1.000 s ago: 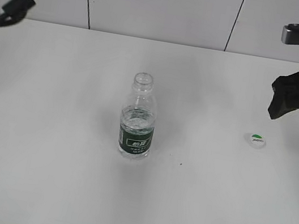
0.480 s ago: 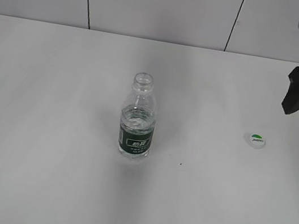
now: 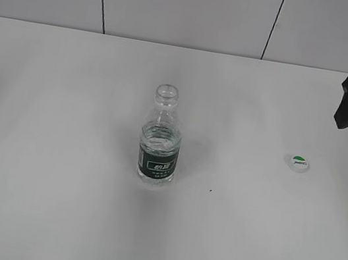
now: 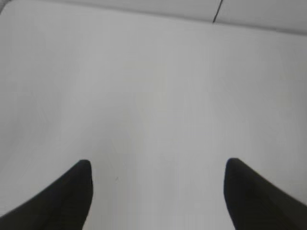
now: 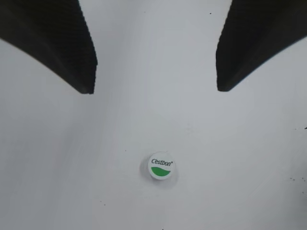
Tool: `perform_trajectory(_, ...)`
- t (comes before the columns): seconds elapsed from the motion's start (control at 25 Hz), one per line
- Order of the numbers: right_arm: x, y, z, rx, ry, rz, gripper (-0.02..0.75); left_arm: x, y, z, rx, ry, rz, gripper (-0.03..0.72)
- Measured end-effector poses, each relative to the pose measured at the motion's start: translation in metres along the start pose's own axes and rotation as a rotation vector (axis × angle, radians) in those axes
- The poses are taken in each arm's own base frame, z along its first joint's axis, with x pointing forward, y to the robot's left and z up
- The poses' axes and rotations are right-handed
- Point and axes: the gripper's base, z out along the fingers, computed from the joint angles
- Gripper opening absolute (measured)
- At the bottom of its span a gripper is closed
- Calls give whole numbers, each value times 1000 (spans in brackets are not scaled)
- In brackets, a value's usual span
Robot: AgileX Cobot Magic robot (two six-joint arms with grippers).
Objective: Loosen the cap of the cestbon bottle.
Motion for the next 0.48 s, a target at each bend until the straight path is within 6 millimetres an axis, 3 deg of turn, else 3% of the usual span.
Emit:
perform_trajectory(0.2, 1, -5, 0, 32, 6, 24, 589, 16, 22, 14, -58, 219, -44, 506)
perform_trajectory(0.48, 7, -32, -2, 58, 12, 131, 589, 22, 23, 14, -43, 287, -3, 506)
